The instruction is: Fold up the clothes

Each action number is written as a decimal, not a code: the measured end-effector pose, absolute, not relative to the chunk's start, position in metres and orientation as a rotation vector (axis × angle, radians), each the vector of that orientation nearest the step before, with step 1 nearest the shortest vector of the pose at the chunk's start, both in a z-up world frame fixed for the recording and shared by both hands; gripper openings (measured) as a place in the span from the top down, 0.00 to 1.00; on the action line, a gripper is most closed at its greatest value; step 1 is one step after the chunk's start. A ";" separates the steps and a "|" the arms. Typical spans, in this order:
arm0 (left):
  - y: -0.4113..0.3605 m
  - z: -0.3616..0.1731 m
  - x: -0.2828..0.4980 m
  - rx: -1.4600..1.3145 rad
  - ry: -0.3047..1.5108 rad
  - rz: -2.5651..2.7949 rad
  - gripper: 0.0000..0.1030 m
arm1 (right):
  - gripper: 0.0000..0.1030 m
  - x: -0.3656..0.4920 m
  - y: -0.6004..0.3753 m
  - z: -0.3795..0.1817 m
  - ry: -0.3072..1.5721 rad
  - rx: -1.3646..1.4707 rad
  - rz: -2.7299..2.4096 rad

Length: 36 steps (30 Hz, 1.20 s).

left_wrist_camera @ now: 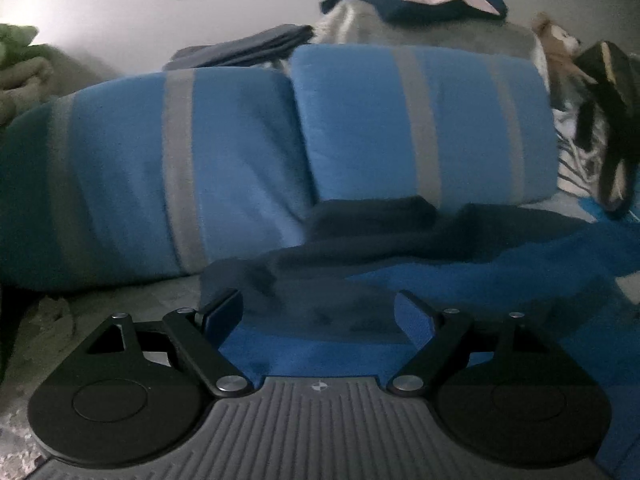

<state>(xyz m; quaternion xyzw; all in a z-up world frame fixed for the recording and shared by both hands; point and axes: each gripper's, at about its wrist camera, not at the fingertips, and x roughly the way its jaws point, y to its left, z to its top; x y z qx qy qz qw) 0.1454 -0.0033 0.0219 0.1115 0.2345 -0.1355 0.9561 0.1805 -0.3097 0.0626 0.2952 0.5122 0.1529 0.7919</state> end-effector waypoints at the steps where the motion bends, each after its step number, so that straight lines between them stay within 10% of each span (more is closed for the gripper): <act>1: -0.007 0.020 0.147 0.232 0.481 -0.282 0.19 | 0.93 0.179 -0.308 0.060 1.114 0.637 0.331; 11: -0.034 0.008 0.158 0.273 0.479 -0.317 0.19 | 0.86 0.161 -0.302 0.058 1.151 0.520 0.296; 17: -0.048 -0.004 0.165 0.295 0.494 -0.331 0.19 | 0.32 0.155 -0.313 0.053 1.180 0.597 0.310; 26: -0.043 -0.012 0.184 0.259 0.512 -0.284 0.19 | 0.34 0.154 -0.344 0.025 1.176 0.970 0.251; 31: -0.028 -0.012 0.179 0.230 0.531 -0.239 0.19 | 0.73 0.153 -0.345 0.026 1.148 1.039 0.266; 36: -0.013 -0.005 0.172 0.209 0.532 -0.228 0.19 | 0.86 0.152 -0.338 0.057 1.016 0.920 0.334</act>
